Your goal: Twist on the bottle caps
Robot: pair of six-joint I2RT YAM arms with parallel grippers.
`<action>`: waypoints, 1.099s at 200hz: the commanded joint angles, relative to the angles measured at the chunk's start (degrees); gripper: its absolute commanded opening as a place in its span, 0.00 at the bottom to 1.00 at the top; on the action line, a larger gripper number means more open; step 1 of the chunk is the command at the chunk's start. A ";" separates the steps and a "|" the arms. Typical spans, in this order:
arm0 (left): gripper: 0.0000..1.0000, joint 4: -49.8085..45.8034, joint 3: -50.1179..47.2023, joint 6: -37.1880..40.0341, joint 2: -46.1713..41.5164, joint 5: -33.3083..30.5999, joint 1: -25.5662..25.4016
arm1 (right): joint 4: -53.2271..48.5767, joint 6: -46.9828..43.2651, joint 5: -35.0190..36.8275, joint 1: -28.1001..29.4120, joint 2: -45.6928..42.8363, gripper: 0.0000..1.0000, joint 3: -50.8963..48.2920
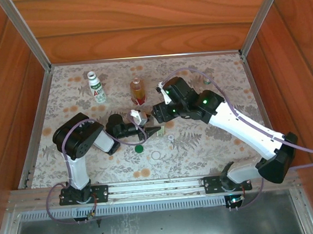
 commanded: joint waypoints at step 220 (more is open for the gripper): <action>0.59 -1.05 -1.76 0.57 0.37 1.21 0.18 | 4.97 1.73 -18.72 -7.95 3.13 0.22 -7.68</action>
